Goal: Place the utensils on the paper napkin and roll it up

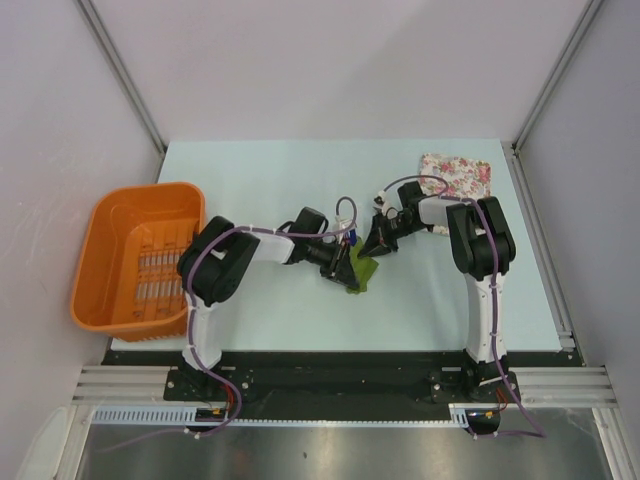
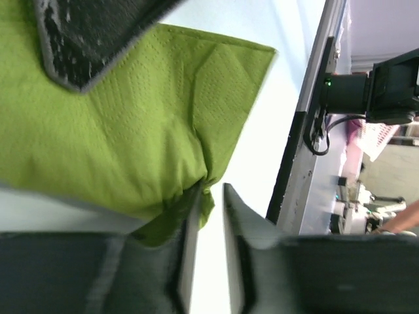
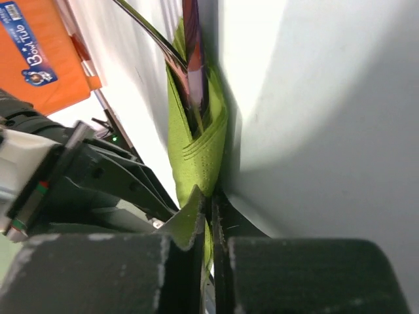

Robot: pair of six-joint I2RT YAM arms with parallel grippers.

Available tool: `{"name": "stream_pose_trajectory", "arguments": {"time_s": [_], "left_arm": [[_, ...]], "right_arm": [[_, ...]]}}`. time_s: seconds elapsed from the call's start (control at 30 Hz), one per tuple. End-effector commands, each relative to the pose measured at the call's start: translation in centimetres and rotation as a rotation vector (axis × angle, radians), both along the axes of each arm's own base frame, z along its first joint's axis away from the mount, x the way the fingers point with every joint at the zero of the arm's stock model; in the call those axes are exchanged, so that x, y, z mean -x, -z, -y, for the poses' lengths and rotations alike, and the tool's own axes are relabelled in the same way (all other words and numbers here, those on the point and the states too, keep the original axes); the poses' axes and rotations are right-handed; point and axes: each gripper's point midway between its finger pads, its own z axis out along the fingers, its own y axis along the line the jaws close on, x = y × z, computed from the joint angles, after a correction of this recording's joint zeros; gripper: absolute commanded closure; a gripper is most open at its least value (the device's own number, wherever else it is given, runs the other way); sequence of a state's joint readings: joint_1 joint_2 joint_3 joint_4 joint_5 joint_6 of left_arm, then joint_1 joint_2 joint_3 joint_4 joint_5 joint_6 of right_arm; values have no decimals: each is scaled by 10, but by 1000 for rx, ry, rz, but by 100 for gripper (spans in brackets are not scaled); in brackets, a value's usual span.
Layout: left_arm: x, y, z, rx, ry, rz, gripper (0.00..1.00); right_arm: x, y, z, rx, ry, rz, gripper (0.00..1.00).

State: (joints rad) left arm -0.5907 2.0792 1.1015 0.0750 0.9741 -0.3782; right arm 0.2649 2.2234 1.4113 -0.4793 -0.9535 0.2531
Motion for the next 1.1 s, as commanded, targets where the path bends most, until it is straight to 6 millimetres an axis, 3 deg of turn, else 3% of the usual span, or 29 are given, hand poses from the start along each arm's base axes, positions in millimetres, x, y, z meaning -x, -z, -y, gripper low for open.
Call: {"name": "stream_pose_trajectory", "arguments": {"time_s": [0.0,0.2,0.3,0.33,0.4,0.47,0.6,0.63,0.67,0.7,0.73,0.77,0.8,0.83,0.87,0.93,0.97,1.07], "left_arm": [[-27,-32,-7,6,-98,172,64],[-43,-87,-26,23,-173,323,43],[-61,-102,-44,-8,-247,361,37],[-75,-109,-53,-17,-294,385,35],[-81,-109,-64,-63,-327,370,32],[-98,-121,-76,-87,-368,415,30],[-111,-136,-94,-132,-430,497,28],[-111,-137,-99,-139,-445,516,27],[-112,-148,-103,-131,-472,554,8],[-115,-162,-102,-90,-488,617,1],[-108,-153,-106,-89,-487,628,0],[-111,-186,-105,-5,-507,768,0],[-108,-192,-107,19,-508,816,0],[-101,-183,-110,18,-506,832,0],[-100,-194,-113,34,-512,879,0],[-102,-195,-117,7,-520,872,0],[-99,-186,-118,-10,-497,826,1],[-84,-198,-113,138,-396,758,0]], "right_arm": [[2,7,0,-34,-9,-6,100],[-7,-12,-5,-80,-26,79,100],[-11,-20,-6,-102,-28,111,100],[-13,-23,-7,-109,-28,122,100],[-15,-30,-9,-127,-28,143,100],[-18,-38,-11,-146,-31,170,100],[-21,-52,-14,-173,-34,213,100],[-22,-54,-15,-179,-39,225,100],[-21,-57,-15,-187,-41,231,100],[-22,-62,-16,-194,-41,239,100],[-22,-65,-17,-203,-46,254,100],[-22,-67,-18,-207,-49,261,100],[-22,-70,-18,-211,-51,271,100],[-23,-71,-18,-214,-52,276,100],[-22,-74,-19,-222,-57,280,100],[-22,-78,-21,-232,-65,296,100],[-21,-82,-22,-243,-72,299,100],[-18,-99,-27,-274,-96,337,100]]}}
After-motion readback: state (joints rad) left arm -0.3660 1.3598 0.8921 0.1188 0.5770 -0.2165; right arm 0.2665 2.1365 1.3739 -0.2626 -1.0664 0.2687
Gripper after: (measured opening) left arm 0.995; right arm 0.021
